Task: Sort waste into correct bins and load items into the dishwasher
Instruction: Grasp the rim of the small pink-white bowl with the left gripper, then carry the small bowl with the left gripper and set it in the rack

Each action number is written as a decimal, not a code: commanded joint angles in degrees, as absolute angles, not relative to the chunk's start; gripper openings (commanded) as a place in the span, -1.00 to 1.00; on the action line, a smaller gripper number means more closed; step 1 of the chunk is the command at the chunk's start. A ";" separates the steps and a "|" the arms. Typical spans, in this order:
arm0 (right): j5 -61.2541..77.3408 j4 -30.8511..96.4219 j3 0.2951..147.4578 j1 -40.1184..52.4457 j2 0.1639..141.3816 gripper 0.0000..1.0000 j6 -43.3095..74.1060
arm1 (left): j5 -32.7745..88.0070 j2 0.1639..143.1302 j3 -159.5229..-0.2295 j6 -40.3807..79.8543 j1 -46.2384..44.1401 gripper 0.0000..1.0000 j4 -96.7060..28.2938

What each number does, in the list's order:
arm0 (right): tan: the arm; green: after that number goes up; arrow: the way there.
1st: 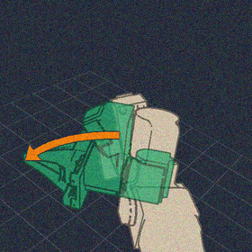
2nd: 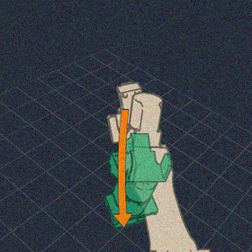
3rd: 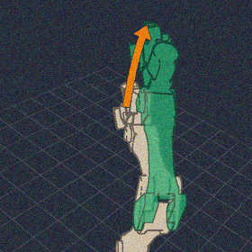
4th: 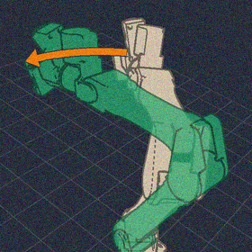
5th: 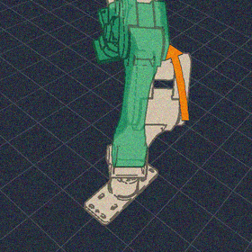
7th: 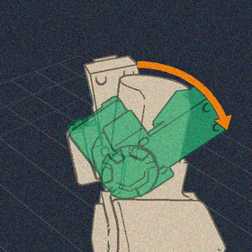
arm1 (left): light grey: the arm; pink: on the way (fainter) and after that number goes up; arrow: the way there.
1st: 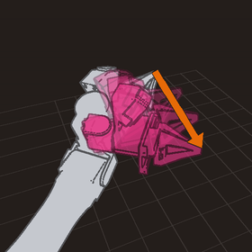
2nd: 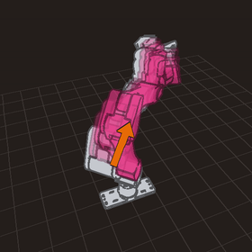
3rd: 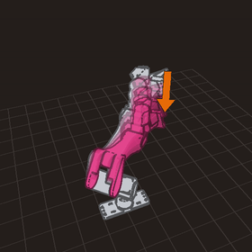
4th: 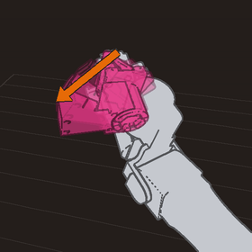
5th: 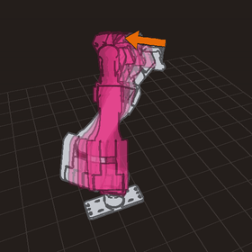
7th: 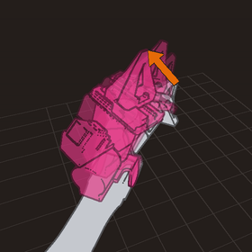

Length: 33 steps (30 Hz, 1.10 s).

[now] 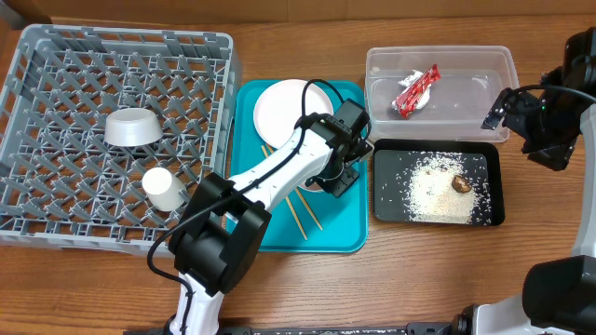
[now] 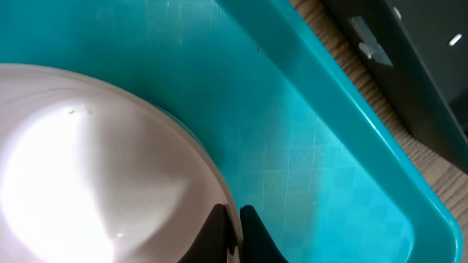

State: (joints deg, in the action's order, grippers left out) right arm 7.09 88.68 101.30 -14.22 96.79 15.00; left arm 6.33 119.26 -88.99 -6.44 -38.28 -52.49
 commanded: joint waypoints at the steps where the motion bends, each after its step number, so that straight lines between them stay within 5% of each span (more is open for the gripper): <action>1: 7.18 88.71 101.32 -14.44 95.79 1.00 15.16 | 6.83 119.63 -91.29 -5.63 -38.37 -0.92 -53.87; 12: 7.18 88.68 101.32 -14.44 95.79 1.00 15.16 | 6.46 108.47 -100.42 0.86 -30.04 -0.92 -57.60; 33: 7.16 88.62 101.32 -14.44 95.79 1.00 14.96 | 45.21 104.40 -100.20 4.51 4.47 -0.92 -48.49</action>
State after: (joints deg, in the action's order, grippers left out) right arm 7.07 88.73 101.30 -14.24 96.79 14.98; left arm 38.11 103.15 -99.55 2.09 2.20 -49.36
